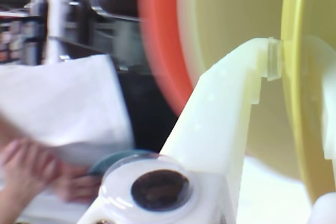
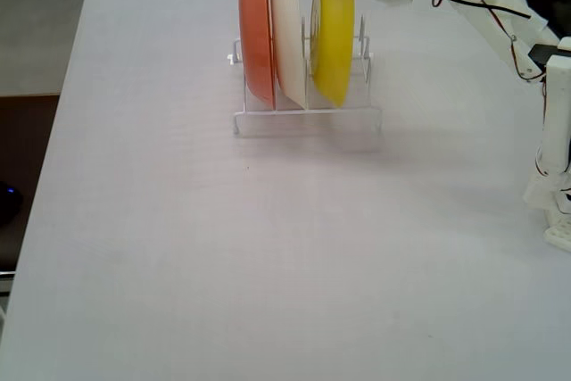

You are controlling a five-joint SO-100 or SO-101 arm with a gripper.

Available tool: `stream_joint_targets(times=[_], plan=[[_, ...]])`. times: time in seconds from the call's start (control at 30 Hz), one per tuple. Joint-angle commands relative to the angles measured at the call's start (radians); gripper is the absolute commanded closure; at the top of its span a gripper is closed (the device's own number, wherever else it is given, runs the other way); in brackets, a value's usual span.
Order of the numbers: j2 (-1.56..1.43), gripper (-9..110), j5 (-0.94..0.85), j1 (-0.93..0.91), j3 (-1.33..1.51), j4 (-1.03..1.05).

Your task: Could you take three plates?

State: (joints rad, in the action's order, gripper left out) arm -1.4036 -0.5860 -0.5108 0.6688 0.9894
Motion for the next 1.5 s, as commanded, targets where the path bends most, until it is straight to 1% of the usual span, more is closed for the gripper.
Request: stream_joint_targets(times=[0.0, 0.23, 0.4, 0.63, 0.8, 1.0, 1.1, 1.3, 1.47], plan=[[-0.146, 102, 0.002, 0.002, -0.091, 0.0], [-0.388, 102, -0.006, 0.032, 0.075, -0.041], [-0.52, 102, -0.005, 0.051, 0.138, -0.061], [-0.73, 102, 0.087, 0.054, 0.307, -0.104], [-0.882, 102, 0.172, 0.115, 0.451, -0.133], [-0.974, 102, 0.276, 0.313, 0.56, -0.216], [-0.974, 102, 0.279, 0.453, 0.581, -0.239], [-0.93, 102, 0.252, 0.693, 0.637, -0.437], [-0.85, 102, 0.238, 0.788, 0.637, -0.595]])
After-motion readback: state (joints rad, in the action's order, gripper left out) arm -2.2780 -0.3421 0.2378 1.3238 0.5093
